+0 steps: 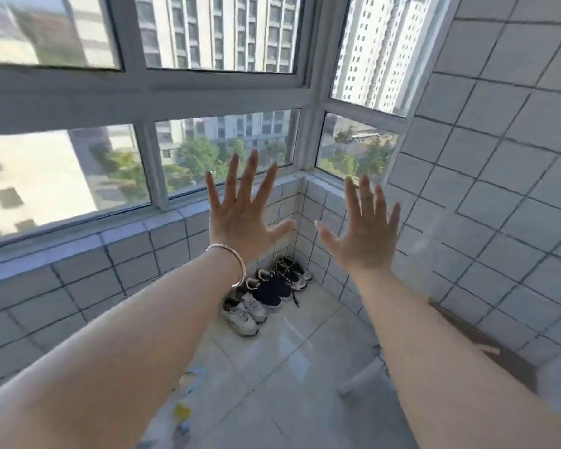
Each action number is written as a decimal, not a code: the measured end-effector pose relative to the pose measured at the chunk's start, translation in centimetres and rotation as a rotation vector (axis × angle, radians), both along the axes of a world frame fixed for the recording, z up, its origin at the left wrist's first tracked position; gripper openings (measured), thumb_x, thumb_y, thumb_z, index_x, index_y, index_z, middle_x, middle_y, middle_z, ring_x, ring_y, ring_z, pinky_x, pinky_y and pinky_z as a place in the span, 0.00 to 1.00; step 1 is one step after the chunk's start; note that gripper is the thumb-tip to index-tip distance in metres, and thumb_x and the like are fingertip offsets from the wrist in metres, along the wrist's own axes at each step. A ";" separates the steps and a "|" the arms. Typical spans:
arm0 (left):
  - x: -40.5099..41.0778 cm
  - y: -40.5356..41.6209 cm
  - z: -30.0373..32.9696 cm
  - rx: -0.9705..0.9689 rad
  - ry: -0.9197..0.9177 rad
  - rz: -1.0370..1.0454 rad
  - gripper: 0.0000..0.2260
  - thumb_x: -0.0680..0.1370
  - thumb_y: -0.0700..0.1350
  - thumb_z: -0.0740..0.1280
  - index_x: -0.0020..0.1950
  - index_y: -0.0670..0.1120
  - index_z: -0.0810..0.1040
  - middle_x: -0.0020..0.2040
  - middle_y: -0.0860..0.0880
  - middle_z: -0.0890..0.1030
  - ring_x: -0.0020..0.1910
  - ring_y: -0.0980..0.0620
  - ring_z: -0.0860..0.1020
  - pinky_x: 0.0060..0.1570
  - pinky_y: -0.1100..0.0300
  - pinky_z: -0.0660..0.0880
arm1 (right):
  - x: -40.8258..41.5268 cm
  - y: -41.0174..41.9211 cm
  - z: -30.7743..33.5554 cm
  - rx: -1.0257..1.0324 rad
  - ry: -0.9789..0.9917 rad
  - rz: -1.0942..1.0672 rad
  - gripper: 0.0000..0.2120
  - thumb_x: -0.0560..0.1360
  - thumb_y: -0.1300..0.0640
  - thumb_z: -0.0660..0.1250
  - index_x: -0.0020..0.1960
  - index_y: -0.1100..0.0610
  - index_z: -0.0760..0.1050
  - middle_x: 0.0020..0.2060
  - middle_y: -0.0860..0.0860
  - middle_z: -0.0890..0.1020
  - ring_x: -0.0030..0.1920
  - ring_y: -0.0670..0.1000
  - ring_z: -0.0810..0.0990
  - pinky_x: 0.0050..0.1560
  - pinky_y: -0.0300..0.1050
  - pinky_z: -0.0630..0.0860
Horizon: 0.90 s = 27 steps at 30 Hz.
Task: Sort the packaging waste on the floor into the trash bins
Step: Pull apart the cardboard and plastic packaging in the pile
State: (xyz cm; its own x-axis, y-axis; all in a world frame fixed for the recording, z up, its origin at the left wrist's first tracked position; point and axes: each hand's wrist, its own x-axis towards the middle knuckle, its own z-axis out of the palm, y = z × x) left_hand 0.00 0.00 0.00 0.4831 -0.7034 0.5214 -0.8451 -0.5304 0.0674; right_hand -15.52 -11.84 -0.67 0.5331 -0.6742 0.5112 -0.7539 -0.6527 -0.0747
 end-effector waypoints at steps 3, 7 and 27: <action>0.8 4.3 -3.2 0.051 0.047 0.134 0.43 0.70 0.73 0.53 0.72 0.58 0.30 0.78 0.52 0.35 0.77 0.46 0.37 0.69 0.39 0.31 | 2.3 2.4 -2.7 0.043 0.073 0.116 0.40 0.74 0.32 0.52 0.78 0.49 0.42 0.78 0.50 0.46 0.78 0.56 0.47 0.75 0.60 0.41; 1.5 11.3 -8.1 0.115 0.119 0.290 0.41 0.71 0.72 0.51 0.73 0.58 0.31 0.77 0.52 0.33 0.76 0.46 0.34 0.69 0.40 0.29 | 5.0 6.9 -7.4 0.115 0.145 0.283 0.40 0.74 0.34 0.54 0.78 0.49 0.41 0.78 0.50 0.44 0.78 0.56 0.46 0.75 0.60 0.40; 5.0 43.3 -22.1 0.353 0.265 0.796 0.39 0.73 0.70 0.48 0.71 0.56 0.27 0.78 0.50 0.38 0.78 0.45 0.40 0.71 0.37 0.36 | 17.0 34.3 -22.7 0.280 0.478 0.775 0.38 0.75 0.35 0.52 0.78 0.49 0.42 0.78 0.49 0.48 0.77 0.54 0.49 0.76 0.59 0.44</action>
State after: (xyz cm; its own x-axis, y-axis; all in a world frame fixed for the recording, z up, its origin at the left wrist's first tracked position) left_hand 5.01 43.31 -22.12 0.9678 -0.2082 0.1414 -0.2000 -0.9773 -0.0699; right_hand 1.44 22.49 -23.40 0.9938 -0.1107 -0.0028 -0.1104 -0.9888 -0.1001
